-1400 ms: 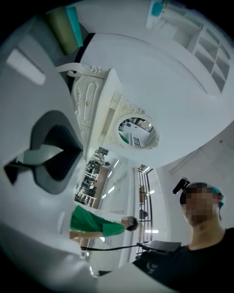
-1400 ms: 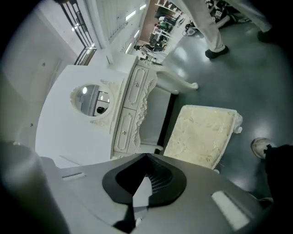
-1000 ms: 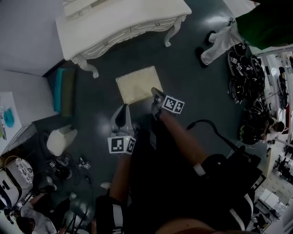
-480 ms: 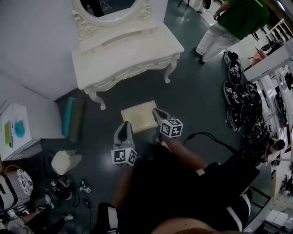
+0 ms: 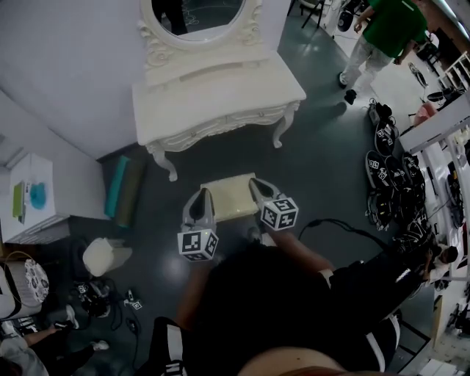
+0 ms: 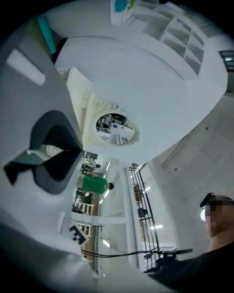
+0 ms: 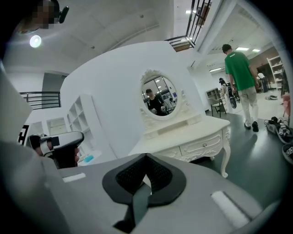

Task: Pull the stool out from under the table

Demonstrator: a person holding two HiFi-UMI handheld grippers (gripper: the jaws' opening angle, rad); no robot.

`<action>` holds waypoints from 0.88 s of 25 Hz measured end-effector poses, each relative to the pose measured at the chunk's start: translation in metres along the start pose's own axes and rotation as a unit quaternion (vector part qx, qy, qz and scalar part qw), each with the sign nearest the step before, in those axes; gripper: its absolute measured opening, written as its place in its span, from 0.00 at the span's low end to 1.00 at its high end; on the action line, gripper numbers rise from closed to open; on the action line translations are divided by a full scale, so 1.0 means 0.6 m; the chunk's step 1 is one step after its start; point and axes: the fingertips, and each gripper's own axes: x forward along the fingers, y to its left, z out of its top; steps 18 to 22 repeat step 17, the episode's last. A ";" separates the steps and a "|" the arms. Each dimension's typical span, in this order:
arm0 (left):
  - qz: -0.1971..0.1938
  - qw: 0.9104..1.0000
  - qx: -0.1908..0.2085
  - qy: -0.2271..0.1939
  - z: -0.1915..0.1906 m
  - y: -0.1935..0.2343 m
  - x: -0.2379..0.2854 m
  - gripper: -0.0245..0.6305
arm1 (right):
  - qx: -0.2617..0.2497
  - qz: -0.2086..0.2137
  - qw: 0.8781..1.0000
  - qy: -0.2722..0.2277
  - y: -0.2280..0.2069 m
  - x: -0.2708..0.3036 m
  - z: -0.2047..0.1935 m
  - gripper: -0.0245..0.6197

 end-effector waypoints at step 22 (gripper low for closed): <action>-0.006 1.000 -0.009 0.005 -0.014 0.002 0.018 0.05 | -0.007 -0.001 1.000 -0.017 -0.005 0.012 0.030 0.03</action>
